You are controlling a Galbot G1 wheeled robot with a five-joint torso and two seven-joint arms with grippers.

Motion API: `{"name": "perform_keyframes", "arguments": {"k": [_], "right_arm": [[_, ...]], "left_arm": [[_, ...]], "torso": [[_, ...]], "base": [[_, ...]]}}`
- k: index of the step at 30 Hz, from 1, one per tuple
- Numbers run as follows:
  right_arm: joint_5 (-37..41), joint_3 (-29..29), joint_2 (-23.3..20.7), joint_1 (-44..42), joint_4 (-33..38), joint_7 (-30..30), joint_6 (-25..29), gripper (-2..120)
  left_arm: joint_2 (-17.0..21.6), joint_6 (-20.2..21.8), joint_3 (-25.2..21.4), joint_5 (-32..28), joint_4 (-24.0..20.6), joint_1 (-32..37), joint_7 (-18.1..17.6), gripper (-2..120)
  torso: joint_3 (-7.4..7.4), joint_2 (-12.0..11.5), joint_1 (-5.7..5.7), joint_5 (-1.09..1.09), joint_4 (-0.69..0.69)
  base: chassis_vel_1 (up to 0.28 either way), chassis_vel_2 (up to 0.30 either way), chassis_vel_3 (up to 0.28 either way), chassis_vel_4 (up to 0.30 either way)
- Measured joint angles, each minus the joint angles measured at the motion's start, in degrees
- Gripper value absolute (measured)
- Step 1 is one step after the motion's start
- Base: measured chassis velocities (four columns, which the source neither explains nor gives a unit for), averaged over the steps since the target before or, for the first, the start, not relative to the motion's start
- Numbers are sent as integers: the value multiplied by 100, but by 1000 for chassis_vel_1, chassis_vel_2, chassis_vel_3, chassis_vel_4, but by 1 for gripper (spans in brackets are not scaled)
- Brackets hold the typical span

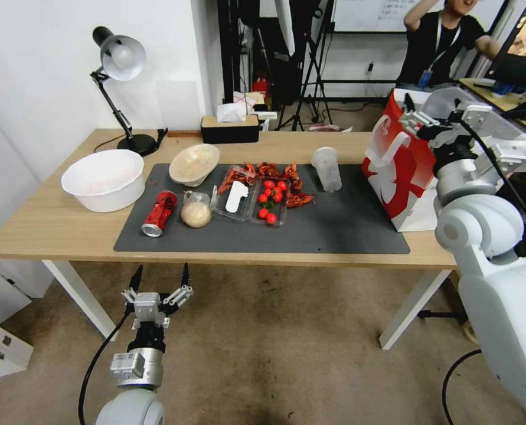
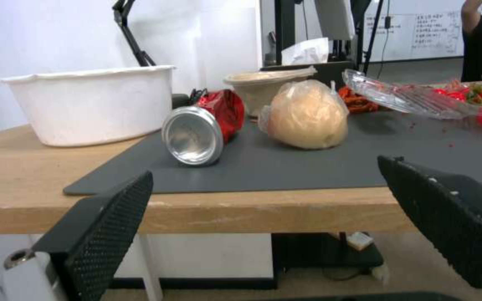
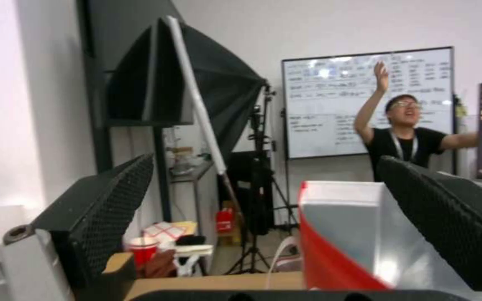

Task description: Pick up the trash from the table and place it into the takeout bag.

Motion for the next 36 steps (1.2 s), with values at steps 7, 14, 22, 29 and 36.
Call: {"name": "perform_keyframes", "arguments": {"k": [7,14,22,29,36], "right_arm": [[-58,22,28,-843,508,-146,1,100],[-479,26,200,-1816,629,-387,349,100],[-1106,-224,560,-3068,323,-775,2185,100],[-1532,-289,762,-3980,-121,-829,3390,100],[-1781,-344,930,-4494,-305,-825,3808,100]], "left_arm": [[-12,-5,2,-9,3,4,1,100],[-3,-22,-7,-40,7,27,19,100],[-13,-125,-6,-41,19,105,80,100],[-21,-169,-1,-40,36,135,148,100],[-65,-228,23,-16,111,160,182,100]], "torso": [[0,0,0,1,-1],[0,0,0,1,0],[0,0,0,1,1],[0,0,0,1,-1],[0,0,0,0,0]], "base": [[0,0,0,0],[0,0,0,0],[0,0,0,0],[0,0,0,0],[0,0,0,0]]}}
